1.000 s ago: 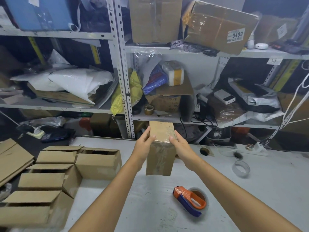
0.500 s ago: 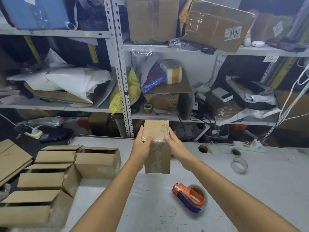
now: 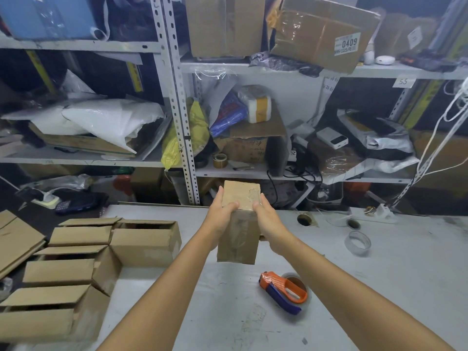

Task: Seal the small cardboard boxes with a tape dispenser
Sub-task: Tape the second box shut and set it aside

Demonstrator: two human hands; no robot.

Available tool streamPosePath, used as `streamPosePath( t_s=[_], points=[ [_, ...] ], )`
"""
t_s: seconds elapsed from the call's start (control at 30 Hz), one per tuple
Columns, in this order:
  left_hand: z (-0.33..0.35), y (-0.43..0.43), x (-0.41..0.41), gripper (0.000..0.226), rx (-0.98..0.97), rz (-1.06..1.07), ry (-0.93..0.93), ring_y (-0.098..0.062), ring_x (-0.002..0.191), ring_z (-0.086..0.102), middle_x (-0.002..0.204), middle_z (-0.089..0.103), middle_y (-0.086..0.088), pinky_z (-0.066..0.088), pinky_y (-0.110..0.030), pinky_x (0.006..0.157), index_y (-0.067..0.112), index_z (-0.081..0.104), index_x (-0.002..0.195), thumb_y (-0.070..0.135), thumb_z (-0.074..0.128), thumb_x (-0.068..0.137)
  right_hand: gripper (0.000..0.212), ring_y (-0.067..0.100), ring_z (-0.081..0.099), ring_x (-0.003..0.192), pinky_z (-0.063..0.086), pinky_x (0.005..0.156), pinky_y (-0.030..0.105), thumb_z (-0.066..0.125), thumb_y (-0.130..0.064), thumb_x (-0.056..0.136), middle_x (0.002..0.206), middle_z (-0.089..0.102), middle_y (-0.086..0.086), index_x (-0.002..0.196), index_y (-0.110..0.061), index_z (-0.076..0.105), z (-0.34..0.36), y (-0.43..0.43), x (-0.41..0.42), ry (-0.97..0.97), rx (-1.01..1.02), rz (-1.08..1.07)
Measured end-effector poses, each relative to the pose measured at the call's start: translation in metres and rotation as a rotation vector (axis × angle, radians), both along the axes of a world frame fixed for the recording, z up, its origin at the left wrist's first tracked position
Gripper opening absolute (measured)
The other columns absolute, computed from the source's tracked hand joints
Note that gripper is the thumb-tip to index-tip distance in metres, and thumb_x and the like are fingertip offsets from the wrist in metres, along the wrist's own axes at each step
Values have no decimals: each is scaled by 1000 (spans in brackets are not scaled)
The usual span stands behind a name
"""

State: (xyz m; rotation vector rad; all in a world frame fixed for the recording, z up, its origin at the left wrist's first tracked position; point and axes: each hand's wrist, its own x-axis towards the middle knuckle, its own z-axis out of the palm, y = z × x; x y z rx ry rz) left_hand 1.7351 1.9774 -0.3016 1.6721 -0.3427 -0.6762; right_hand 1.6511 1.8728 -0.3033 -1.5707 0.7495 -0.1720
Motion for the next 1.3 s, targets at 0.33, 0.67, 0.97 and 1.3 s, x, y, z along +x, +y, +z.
streamPosePath(
  t_s=[0.33,0.67,0.97,1.3],
  points=[
    [-6,11,-4,72,106,-149,-204,-18,135,45,149,45,5,43,-48,109,36,18,156,34,59,97,68,33,50,129,49,97,56,31,-65,98,149,47,3,156,-31,20,14,-38,-1,165,114,-44],
    [-1,17,6,60,198,-331,-202,-14,118,50,133,52,10,40,-33,92,37,28,152,42,55,98,53,18,30,146,33,116,48,47,-52,98,159,30,-12,149,-51,29,-3,-49,-6,-13,-606,334],
    [-10,20,11,62,281,-52,-323,-21,128,49,145,50,2,45,-38,97,27,45,147,45,65,91,44,11,53,122,50,102,45,50,-45,100,134,56,-17,144,-41,46,-14,-54,-8,-111,-450,82],
    [-16,22,22,56,38,208,-83,-21,118,49,139,48,-5,43,-32,87,21,38,145,31,62,96,58,14,41,137,41,111,39,55,-29,101,150,44,-6,153,-30,31,-20,-51,-11,-200,-286,-6]
  ],
)
